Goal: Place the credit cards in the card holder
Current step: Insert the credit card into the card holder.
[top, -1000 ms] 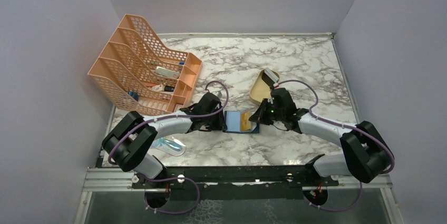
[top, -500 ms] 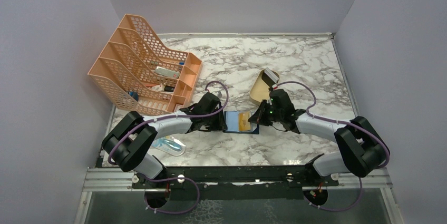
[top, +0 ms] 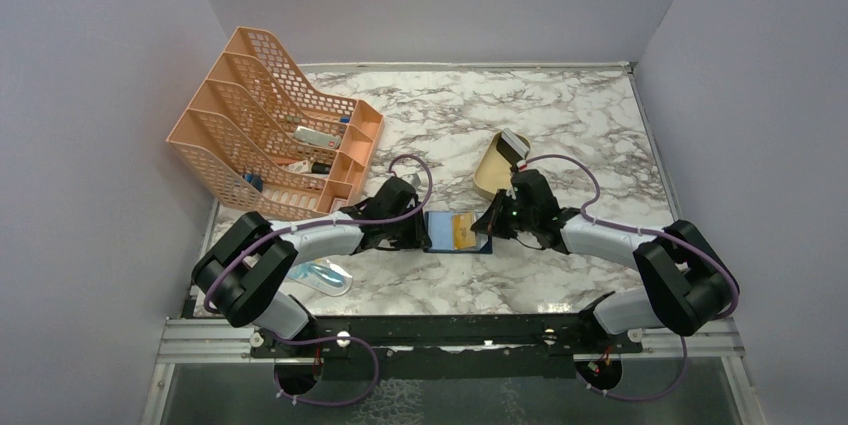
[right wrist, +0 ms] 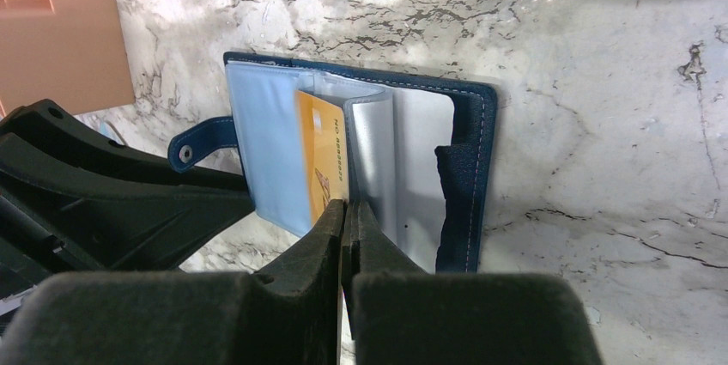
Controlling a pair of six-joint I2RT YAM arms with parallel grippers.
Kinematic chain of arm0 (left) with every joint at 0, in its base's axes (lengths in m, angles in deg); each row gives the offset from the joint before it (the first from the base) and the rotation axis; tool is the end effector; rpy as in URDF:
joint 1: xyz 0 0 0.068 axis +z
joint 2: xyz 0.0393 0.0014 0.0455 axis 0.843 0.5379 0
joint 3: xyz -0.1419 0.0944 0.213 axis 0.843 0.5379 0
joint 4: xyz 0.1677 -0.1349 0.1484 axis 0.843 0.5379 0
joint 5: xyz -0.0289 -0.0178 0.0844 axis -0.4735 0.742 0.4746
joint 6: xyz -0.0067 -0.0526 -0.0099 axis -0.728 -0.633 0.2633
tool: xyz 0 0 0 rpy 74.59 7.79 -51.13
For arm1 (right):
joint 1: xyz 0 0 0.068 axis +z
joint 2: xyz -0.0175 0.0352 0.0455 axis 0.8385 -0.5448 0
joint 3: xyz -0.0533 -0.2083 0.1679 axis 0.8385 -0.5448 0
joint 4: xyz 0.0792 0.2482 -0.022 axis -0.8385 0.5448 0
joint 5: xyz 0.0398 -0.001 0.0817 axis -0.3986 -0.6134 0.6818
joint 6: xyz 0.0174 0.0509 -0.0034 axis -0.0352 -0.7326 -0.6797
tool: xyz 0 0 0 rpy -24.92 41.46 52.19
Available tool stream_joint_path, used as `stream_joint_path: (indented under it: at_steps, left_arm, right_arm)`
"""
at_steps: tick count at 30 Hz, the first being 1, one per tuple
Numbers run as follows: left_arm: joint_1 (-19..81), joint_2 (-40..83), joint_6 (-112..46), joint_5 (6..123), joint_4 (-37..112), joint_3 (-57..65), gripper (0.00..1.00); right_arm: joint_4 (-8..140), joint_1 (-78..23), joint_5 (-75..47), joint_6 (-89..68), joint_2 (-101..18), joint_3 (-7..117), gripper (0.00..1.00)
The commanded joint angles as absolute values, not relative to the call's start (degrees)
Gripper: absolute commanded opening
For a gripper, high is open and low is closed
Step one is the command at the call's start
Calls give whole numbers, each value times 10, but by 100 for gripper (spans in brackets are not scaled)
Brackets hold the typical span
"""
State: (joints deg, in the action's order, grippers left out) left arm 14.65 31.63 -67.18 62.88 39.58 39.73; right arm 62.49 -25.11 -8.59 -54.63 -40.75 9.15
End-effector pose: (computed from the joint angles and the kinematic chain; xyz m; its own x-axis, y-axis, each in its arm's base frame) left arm 0.1982 -0.1919 0.1481 -0.9257 -0.1055 -0.3633 0.1250 0.8212 -0.5568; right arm 0.2095 0.1397 0.1437 -0.8933 0.3328 -0.3021 0.0734 0.7711 0.6325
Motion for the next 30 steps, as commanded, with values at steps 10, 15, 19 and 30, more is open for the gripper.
stream_joint_path:
  at_steps: [10,15,19,30]
  left_arm:
    - [146,312,-685,595,376,418,26]
    - [146,314,-686,594,372,421,26]
    - [146,314,-689,592,370,423,26]
    - [145,317,-699,584,357,425,26]
  right_arm:
    - [608,-246,-120,-555,-415,78,1]
    - [609,-245,-137,-558,-399,69,1]
    - [607,-245,-152,-559,-386,60,1]
    - [586,-234,-154,-559,-401,57,1]
